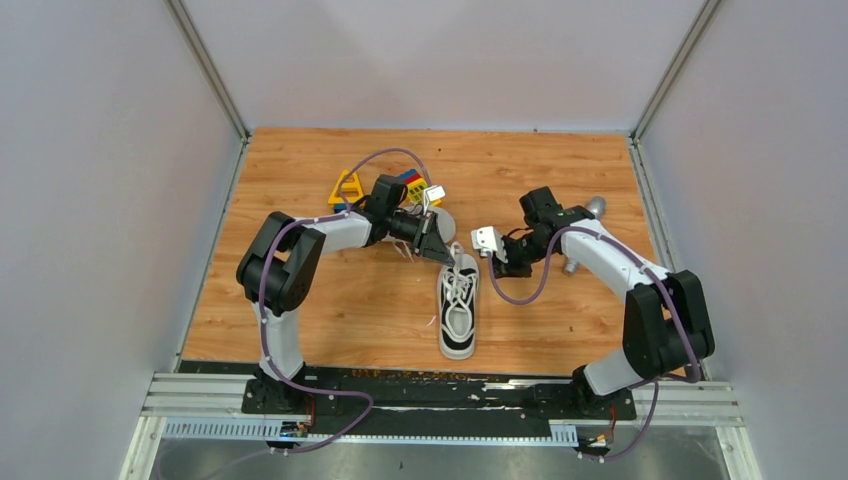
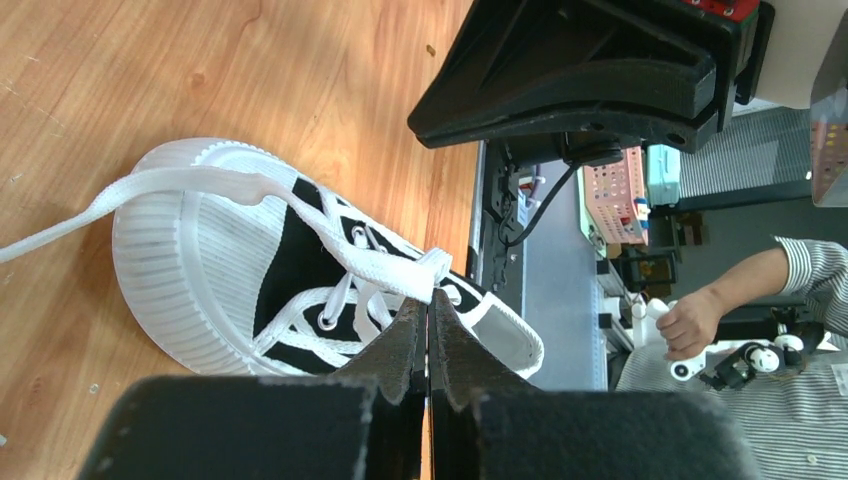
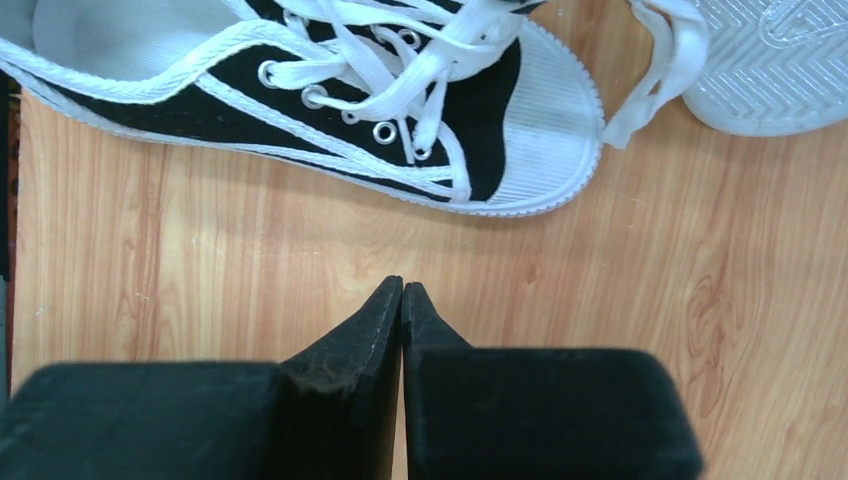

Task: Tie the shoes
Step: Tie the shoelace on the shoe.

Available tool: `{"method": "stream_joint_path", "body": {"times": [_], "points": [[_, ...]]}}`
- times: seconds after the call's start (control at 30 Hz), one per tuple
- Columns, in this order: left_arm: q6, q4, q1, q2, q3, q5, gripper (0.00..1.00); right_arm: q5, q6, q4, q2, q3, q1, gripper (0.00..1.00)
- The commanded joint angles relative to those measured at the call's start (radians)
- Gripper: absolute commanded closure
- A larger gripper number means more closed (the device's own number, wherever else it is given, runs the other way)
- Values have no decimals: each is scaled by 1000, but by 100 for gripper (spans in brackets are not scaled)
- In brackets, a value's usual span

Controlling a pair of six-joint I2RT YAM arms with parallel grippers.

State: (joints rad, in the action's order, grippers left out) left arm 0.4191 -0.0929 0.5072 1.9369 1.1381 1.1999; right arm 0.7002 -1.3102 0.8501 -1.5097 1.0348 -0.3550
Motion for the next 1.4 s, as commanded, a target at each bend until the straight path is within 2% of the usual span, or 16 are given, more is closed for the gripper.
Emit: {"method": "stream_joint_path", "body": {"times": [0.0, 0.07, 0.3, 0.7, 0.97, 1.17, 1.37], "points": [[-19, -13, -4, -1, 36, 18, 100, 96, 41, -28, 30, -16, -6, 89], [-8, -28, -4, 0, 37, 25, 100, 115, 78, -70, -8, -7, -23, 80], [-1, -38, -4, -2, 30, 37, 100, 170, 133, -117, -159, 95, -83, 71], [-17, -31, -4, 1, 29, 41, 100, 231, 86, -60, -212, 148, -108, 65], [-21, -19, -3, 12, 42, 42, 100, 238, 19, 83, -282, 194, -112, 70], [-28, -6, -3, 19, 52, 40, 100, 238, 37, 89, -267, 209, -111, 90], [-53, 24, -3, 15, 57, 27, 100, 191, 92, 92, -191, 231, -68, 97]]}}
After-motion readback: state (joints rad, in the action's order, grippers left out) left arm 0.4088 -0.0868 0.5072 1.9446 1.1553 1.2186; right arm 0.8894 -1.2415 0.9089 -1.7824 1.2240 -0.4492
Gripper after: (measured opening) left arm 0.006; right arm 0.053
